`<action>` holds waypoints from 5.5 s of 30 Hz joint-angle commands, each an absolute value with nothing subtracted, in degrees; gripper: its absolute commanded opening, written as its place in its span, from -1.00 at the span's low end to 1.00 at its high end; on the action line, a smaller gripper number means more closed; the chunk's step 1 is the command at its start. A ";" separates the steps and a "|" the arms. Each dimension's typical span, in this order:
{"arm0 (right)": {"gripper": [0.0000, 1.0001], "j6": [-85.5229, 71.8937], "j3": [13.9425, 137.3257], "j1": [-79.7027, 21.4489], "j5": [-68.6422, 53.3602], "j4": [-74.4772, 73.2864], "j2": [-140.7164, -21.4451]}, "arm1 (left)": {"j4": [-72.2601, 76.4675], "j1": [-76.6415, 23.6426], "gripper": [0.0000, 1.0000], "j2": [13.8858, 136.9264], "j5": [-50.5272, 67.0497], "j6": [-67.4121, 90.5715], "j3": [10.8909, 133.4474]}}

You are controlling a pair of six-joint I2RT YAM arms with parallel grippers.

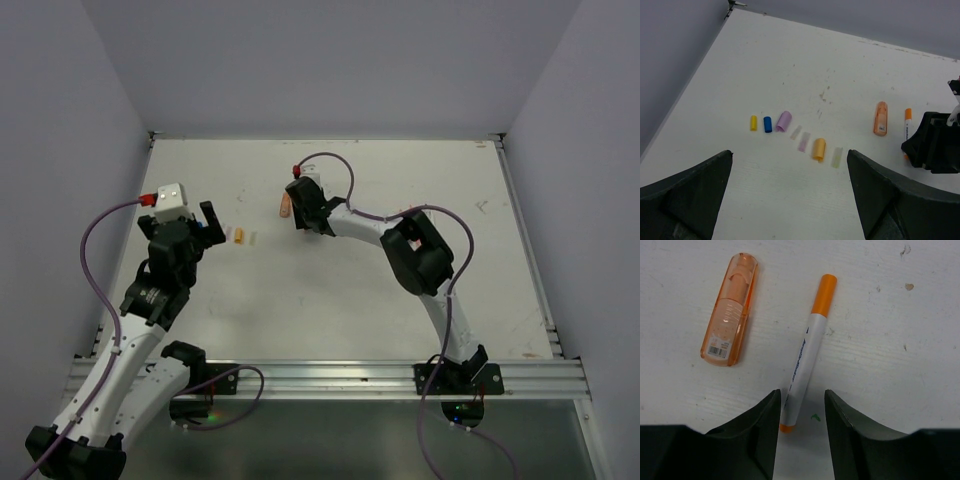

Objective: Open the pen caps

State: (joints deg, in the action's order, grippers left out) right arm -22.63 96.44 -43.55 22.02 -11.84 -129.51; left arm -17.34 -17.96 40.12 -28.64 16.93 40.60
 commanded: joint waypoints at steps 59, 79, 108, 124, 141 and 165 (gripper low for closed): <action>-1.00 -16.79 40.25 -52.91 4.40 24.87 -81.56 | 9.14 -30.23 0.03 76.20 0.26 52.29 43.42; -1.00 -16.52 40.08 -53.35 4.04 25.31 -82.35 | 11.69 -30.67 -0.32 76.99 0.26 56.16 43.77; 0.00 -18.11 40.60 -53.61 3.08 24.79 -81.65 | 15.55 -30.67 -1.00 74.27 1.04 54.24 40.35; 0.04 -17.58 51.41 -53.70 5.80 18.73 -86.57 | 20.83 -32.78 -1.00 66.71 1.32 46.67 36.56; -1.00 -17.23 46.94 -53.79 4.66 16.52 -85.43 | 22.76 -32.96 -1.00 62.67 -10.09 46.76 39.28; -1.00 -13.98 36.92 -54.23 3.16 18.37 -83.49 | 32.17 -24.00 -1.00 61.17 -25.92 55.45 47.55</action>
State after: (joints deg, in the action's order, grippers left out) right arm -15.59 42.46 -53.45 4.49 33.45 -82.46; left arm 14.59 -31.66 64.99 -3.53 54.48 40.95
